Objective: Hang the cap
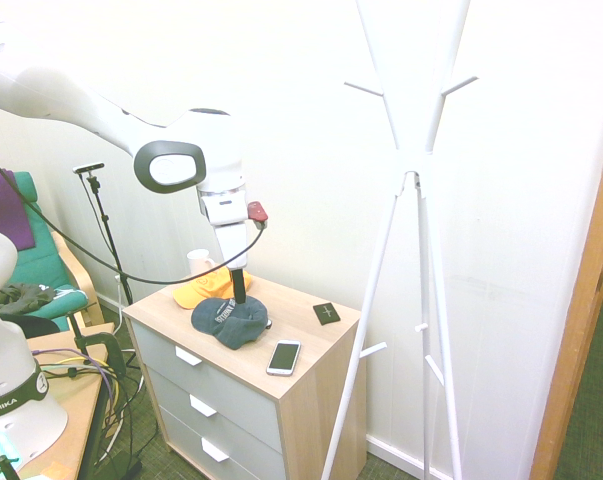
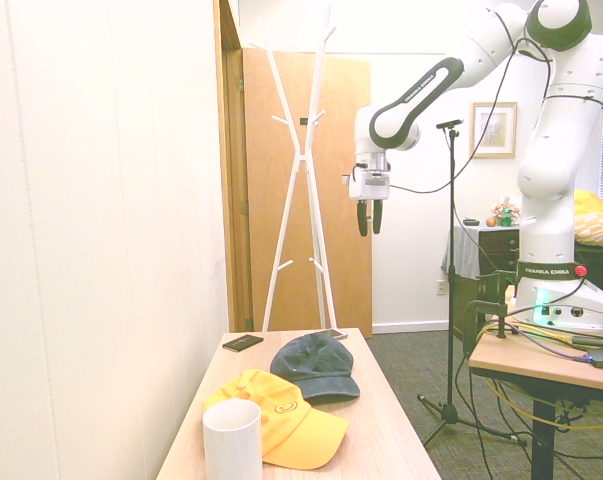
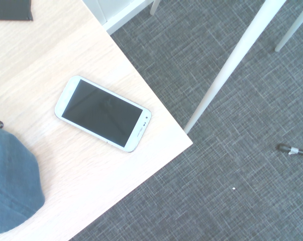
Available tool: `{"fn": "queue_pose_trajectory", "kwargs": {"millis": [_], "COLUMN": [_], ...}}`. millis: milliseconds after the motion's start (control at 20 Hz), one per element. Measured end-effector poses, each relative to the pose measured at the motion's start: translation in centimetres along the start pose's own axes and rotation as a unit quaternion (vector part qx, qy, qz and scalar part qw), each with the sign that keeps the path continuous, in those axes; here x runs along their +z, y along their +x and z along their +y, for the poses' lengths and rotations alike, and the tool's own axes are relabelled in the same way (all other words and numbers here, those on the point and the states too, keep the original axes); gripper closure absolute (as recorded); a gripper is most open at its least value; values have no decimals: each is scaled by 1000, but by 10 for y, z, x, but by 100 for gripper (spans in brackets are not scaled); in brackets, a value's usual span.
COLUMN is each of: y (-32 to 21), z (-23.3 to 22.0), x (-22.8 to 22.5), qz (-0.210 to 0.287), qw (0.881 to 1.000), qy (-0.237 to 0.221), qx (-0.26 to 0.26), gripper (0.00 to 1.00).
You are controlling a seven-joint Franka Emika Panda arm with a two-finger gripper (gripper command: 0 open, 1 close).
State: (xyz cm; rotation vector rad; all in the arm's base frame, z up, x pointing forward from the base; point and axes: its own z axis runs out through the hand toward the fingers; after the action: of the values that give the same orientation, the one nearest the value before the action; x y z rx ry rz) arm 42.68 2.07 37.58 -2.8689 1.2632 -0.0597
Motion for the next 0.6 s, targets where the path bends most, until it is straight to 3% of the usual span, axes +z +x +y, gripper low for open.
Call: {"fn": "queue_pose_trajectory", "kwargs": {"millis": [300,600], "y": [-21,-118], "z": [-27,-104], "x": [9,54], "qz": [3,14], "qw": [1000,995], "qy": [0,-19], "qx": [-26,-98], "gripper": [0,0]}}
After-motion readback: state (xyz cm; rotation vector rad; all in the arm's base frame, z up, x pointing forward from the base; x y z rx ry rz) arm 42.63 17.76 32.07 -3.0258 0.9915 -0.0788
